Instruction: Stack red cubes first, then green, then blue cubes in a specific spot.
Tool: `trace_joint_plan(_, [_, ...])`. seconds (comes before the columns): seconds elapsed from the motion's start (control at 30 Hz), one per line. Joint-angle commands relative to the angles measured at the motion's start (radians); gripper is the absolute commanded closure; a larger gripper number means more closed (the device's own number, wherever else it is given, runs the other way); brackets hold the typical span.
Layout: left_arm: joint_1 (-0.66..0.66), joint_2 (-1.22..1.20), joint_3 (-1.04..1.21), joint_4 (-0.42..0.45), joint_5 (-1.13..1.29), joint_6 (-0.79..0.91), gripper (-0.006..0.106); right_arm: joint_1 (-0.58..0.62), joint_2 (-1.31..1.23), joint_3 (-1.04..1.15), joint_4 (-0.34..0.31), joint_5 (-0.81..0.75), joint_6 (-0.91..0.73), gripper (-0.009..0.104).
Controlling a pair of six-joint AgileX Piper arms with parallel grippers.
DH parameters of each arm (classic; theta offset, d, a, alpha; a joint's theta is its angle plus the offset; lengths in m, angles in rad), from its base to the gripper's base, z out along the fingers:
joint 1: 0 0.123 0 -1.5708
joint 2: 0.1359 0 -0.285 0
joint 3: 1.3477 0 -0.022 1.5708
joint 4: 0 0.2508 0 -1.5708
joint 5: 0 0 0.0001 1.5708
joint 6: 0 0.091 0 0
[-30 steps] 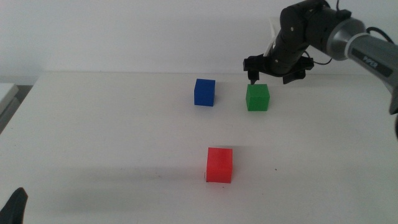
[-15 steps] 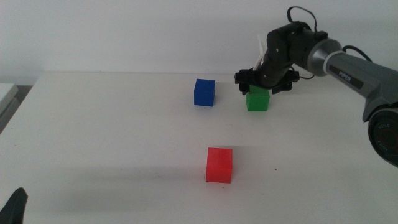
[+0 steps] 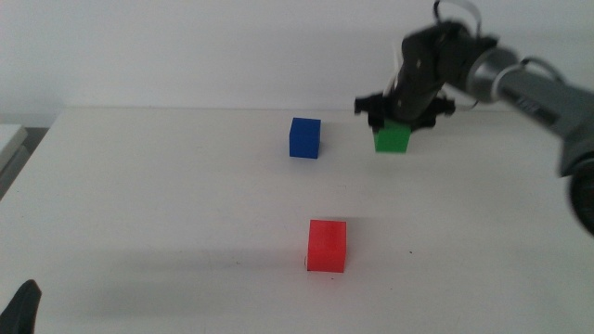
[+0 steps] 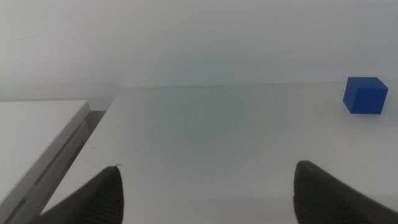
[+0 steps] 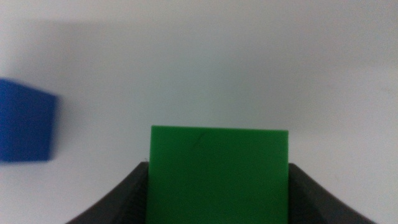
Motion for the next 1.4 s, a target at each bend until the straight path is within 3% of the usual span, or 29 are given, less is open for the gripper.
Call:
trace_joint_plan(0.0, [-0.001, -0.003, 0.000, -0.004, -0.014, 0.000, 0.007, 0.036, -0.115, 0.039, -0.031, 0.033, 0.022, 0.097])
trace_joint_plan(0.13, [-0.001, -0.003, 0.000, -0.004, -0.014, 0.000, 0.007, 0.177, -0.325, 0.313, -0.156, -0.038, 0.228, 0.097])
trace_joint_plan(0.27, [-0.001, -0.003, 0.000, -0.004, -0.014, 0.000, 0.007, 0.352, -0.486, 0.527, -0.350, -0.073, 0.496, 0.098])
trace_joint_plan(0.33, [-0.001, -0.003, 0.000, -0.004, -0.014, 0.000, 0.007, 0.422, -0.519, 0.543, -0.316, 0.004, 0.546, 0.097])
trace_joint_plan(0.43, [-0.001, -0.003, 0.000, -0.004, -0.014, 0.000, 0.007, 0.469, -0.506, 0.543, -0.366, 0.063, 0.632, 0.097])
trace_joint_plan(0.5, [-0.001, -0.003, 0.000, -0.004, -0.014, 0.000, 0.007, 0.487, -0.489, 0.543, -0.357, 0.076, 0.663, 0.097])
trace_joint_plan(0.8, [-0.001, -0.003, 0.000, -0.004, -0.014, 0.000, 0.007, 0.528, -0.409, 0.543, -0.318, 0.075, 0.694, 0.097])
trace_joint_plan(1.37, [-0.001, -0.003, 0.000, -0.004, -0.014, 0.000, 0.007, 0.529, -0.354, 0.543, -0.334, 0.056, 0.718, 0.097])
